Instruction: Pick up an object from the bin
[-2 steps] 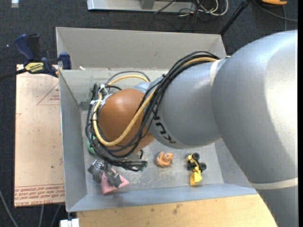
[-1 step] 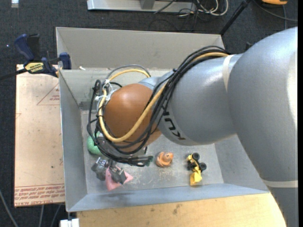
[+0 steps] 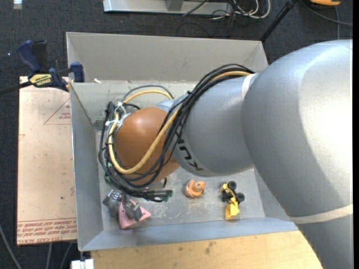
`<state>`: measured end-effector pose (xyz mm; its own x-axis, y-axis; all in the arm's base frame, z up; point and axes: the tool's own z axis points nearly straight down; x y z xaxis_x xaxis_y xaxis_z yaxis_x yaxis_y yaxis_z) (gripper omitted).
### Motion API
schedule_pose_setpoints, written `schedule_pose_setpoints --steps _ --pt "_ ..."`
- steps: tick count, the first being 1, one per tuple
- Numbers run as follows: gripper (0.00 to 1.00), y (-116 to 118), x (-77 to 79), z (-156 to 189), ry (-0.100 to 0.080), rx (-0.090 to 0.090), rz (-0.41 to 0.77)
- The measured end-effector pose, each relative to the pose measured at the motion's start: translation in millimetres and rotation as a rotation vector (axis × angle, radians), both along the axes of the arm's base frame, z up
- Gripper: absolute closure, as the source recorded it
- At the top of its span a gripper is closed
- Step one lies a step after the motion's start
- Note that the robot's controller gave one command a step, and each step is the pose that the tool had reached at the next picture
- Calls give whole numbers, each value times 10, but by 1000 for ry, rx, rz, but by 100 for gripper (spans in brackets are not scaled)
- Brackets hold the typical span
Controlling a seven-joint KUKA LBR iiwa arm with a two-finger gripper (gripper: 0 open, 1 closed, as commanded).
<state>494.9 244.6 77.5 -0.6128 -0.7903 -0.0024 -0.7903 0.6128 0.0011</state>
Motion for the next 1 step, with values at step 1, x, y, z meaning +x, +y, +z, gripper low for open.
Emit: schedule_pose_setpoints --steps 1 --pt "100 -64 17 594 4 -2 11"
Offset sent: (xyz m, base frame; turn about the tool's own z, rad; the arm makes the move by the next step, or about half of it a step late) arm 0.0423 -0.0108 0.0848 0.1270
